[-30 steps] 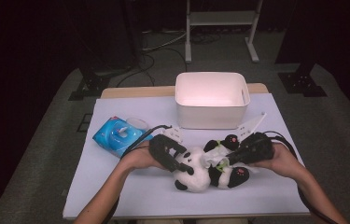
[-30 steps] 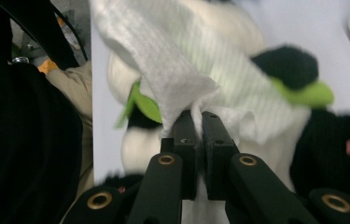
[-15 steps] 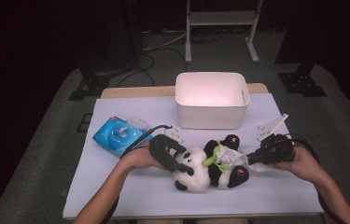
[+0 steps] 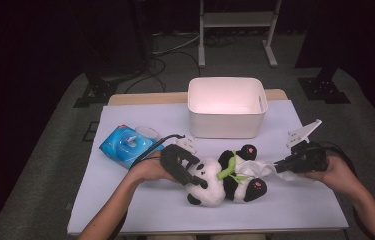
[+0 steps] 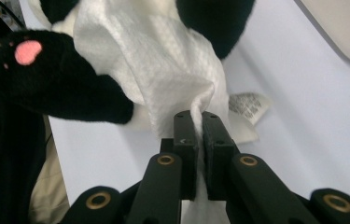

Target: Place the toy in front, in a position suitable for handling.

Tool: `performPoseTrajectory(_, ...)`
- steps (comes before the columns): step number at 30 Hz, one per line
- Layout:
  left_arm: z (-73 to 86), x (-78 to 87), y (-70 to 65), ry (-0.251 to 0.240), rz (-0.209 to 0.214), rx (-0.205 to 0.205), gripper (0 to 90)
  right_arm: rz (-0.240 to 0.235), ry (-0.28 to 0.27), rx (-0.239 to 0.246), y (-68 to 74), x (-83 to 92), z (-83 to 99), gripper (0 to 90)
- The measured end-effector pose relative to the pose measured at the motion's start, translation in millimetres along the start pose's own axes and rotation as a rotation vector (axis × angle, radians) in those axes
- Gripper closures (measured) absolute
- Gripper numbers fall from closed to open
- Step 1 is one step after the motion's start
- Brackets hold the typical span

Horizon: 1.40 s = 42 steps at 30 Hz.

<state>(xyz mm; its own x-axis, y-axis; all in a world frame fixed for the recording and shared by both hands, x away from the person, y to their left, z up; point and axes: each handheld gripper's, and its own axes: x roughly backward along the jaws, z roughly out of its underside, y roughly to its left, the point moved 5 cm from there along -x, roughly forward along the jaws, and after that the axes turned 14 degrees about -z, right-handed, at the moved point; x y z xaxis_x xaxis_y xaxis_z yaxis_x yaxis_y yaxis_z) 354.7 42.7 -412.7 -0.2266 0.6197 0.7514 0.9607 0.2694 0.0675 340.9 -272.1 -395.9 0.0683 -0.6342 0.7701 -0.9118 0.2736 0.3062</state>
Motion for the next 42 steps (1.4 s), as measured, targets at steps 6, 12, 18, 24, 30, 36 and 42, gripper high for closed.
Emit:
performPoseTrajectory(6, 0.7, -0.1, -1.6, -0.003, 0.001, 0.007, 23.7, -0.019, 0.025, 0.074, 11.9, -12.8, -23.2, 84.8)
performPoseTrajectory(12, 1.4, 0.0, -2.0, -0.007, -0.001, 0.004, 23.7, -0.084, -0.015, 0.157, 31.1, -19.9, -51.9, 83.6)
performPoseTrajectory(18, 2.7, -0.2, -3.2, -0.016, -0.002, 0.011, 23.7, -0.150, -0.015, 0.219, 45.1, -39.3, -73.7, 78.4)
performPoseTrajectory(24, 4.4, -0.6, -5.3, -0.017, -0.001, 0.004, 23.7, -0.181, 0.013, 0.233, 52.0, -59.5, -81.9, 69.3)
performPoseTrajectory(30, 4.3, -1.1, -6.1, -0.015, 0.000, 0.002, 23.6, -0.192, -0.002, 0.234, 53.7, -64.7, -78.7, 64.8)
performPoseTrajectory(36, 4.3, -1.0, -6.1, -0.015, -0.004, 0.007, 23.7, -0.151, 0.005, 0.258, 55.9, -61.9, -75.1, 82.1)
performPoseTrajectory(42, 4.0, -0.4, -6.1, -0.015, -0.008, 0.006, 23.5, -0.142, 0.009, 0.241, 50.7, -54.2, -66.6, 84.2)
